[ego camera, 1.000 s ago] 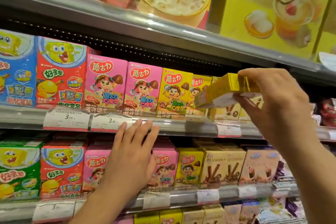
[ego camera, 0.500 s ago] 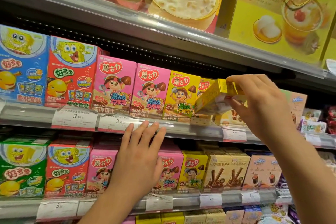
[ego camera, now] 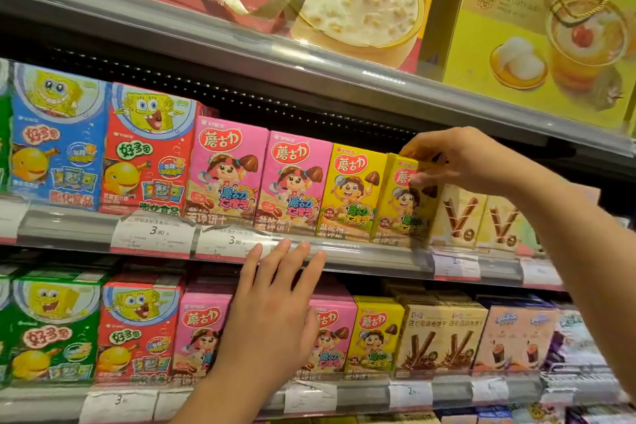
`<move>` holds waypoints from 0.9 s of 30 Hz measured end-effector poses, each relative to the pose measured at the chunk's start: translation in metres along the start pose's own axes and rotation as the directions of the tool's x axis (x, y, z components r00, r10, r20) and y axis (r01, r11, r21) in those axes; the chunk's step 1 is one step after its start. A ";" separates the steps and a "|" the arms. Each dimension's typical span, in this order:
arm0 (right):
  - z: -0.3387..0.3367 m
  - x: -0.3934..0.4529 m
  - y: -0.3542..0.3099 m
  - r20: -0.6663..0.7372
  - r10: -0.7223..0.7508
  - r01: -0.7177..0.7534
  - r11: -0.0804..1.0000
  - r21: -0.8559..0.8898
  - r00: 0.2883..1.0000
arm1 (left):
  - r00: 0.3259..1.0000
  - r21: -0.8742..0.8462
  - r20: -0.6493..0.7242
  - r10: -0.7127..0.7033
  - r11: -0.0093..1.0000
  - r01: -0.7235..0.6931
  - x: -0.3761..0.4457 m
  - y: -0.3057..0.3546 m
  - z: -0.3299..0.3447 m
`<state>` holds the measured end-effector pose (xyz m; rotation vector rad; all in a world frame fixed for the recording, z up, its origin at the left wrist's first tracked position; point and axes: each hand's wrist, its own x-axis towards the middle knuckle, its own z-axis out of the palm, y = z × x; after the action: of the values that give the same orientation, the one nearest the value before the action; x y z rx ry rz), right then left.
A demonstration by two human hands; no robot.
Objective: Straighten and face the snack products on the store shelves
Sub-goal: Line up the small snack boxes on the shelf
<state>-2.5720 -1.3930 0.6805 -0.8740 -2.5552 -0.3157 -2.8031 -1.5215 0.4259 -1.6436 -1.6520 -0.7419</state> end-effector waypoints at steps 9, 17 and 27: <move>-0.007 0.015 0.005 0.116 -0.029 0.031 0.999 -0.019 0.993 | 0.999 0.006 0.013 -0.039 0.999 0.039 0.000 0.009 0.001; 0.004 0.005 -0.003 0.017 0.021 -0.020 0.997 -0.076 1.000 | 0.999 0.013 -0.005 -0.039 0.999 0.039 0.001 0.009 0.002; 0.031 -0.007 -0.006 -0.142 0.024 -0.049 0.984 -0.172 0.990 | 0.993 0.026 -0.082 -0.087 0.996 0.089 0.001 0.018 0.009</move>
<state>-2.5805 -1.3913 0.6491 -0.9262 -2.4069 -0.5770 -2.7860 -1.5127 0.4203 -1.5089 -1.6790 -0.8123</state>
